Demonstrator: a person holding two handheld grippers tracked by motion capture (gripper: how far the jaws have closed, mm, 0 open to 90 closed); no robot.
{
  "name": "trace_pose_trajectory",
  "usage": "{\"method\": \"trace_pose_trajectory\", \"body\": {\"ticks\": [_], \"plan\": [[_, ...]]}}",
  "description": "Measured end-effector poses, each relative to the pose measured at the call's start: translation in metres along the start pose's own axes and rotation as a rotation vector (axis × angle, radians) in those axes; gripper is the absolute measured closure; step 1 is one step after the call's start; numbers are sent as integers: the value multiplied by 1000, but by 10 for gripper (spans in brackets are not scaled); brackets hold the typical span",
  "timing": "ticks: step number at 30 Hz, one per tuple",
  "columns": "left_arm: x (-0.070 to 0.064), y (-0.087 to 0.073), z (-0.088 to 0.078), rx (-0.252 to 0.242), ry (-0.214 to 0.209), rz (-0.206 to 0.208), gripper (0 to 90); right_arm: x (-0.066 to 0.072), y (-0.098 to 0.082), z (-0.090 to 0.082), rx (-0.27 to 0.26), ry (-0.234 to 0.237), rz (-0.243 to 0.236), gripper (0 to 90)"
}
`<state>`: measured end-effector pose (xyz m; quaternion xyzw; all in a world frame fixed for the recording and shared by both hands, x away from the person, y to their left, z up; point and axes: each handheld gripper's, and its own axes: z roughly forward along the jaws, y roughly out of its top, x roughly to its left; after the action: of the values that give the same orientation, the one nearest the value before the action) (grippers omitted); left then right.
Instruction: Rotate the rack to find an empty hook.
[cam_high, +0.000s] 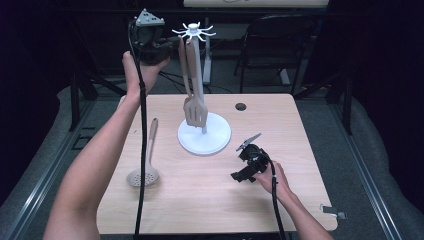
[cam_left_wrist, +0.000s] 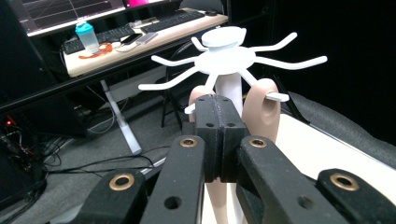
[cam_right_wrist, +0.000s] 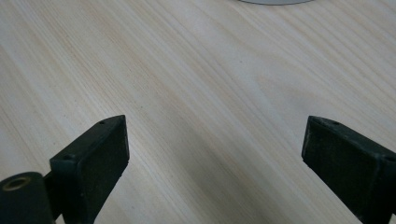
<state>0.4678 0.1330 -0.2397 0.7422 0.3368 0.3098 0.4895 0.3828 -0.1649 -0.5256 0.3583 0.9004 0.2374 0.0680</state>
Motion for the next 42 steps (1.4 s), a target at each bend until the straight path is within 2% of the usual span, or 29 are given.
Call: {"method": "trace_pose_trajectory", "body": {"ticks": [17, 22, 25, 26, 31, 36, 40, 42], "plan": [[13, 2, 7, 23, 32, -21, 900, 0, 0, 1, -6, 10, 4, 71], [12, -2, 4, 31, 20, -19, 900, 0, -1, 1, -15, 14, 9, 70], [11, -7, 1, 39, 10, -12, 900, 1, -1, 0, -24, 10, 14, 71], [10, -9, 0, 40, 6, -9, 900, 0, 0, -1, -4, 6, -4, 71], [3, -13, -7, 31, -23, 10, 900, 0, 0, -1, -4, -2, -12, 71], [-7, -10, -11, 20, -58, 27, 900, 0, 1, 0, 3, 0, -10, 72], [-12, -6, -11, 5, -65, 34, 900, 2, 0, 1, -18, 21, 9, 70], [-13, -4, -10, 3, -64, 37, 900, 1, 0, 1, -8, 11, 0, 70]]}}
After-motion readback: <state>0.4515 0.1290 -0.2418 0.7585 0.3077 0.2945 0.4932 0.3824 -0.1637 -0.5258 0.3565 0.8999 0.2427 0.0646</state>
